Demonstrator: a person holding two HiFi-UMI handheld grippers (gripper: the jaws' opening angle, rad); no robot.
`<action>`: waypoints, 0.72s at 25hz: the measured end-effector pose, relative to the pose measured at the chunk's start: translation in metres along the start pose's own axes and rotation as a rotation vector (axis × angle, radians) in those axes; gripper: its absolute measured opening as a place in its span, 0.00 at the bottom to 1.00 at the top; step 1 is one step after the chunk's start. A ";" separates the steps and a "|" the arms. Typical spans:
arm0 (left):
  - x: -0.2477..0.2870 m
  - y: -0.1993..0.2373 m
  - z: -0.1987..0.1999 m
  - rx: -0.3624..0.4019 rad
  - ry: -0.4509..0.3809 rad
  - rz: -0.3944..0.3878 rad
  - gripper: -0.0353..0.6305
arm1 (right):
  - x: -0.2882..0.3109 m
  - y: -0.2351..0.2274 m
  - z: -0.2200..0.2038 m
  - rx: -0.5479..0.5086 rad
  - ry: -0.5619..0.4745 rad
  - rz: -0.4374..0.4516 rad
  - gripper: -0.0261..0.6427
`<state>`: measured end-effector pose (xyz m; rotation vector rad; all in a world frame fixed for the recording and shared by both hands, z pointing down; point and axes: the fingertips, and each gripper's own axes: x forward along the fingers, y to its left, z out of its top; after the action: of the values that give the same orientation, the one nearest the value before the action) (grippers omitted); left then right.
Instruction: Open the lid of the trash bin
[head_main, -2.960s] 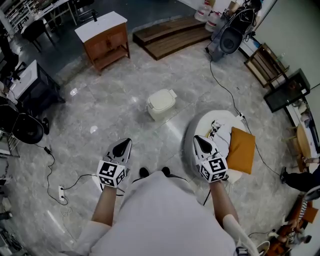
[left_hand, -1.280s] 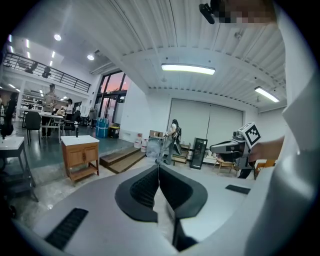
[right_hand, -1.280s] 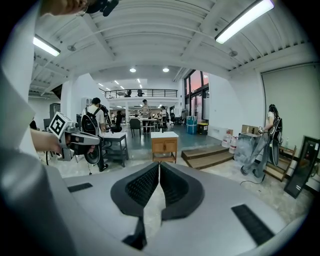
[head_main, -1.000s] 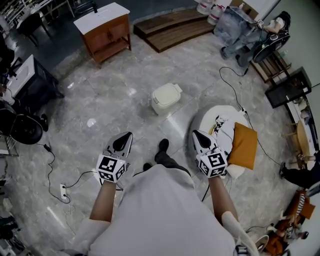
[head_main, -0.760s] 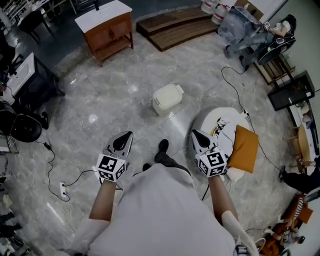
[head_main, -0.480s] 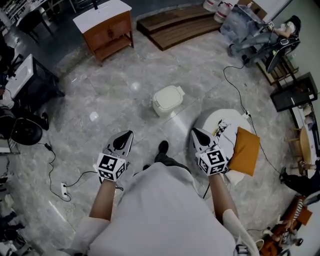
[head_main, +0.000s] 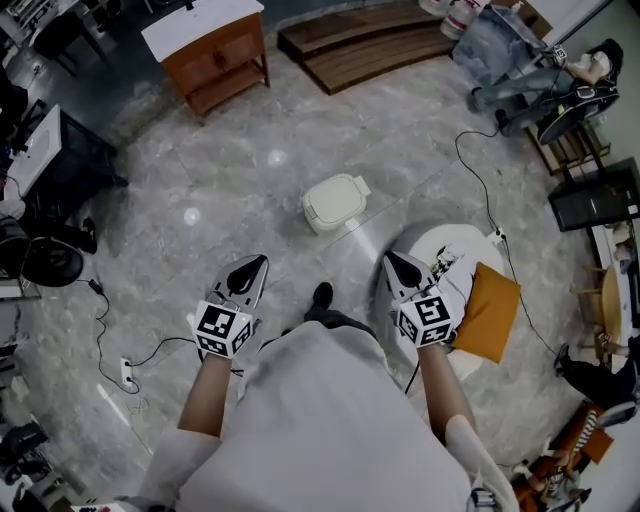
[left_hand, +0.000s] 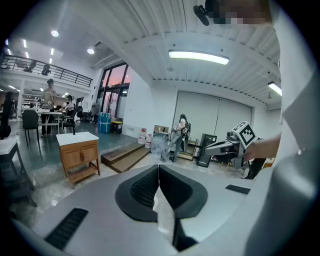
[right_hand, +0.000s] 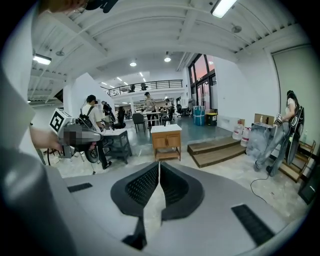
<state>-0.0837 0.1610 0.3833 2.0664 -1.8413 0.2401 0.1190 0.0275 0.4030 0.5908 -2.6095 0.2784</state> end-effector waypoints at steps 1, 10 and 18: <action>0.006 -0.001 0.002 -0.002 0.003 0.000 0.08 | 0.004 -0.006 0.001 0.002 0.002 0.007 0.09; 0.050 -0.001 0.006 -0.011 0.055 0.036 0.08 | 0.034 -0.053 0.001 0.011 0.029 0.058 0.08; 0.079 0.000 0.012 -0.011 0.085 0.050 0.08 | 0.052 -0.074 0.001 -0.039 0.051 0.087 0.08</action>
<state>-0.0745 0.0839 0.4011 1.9738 -1.8406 0.3254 0.1098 -0.0578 0.4333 0.4519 -2.5891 0.2657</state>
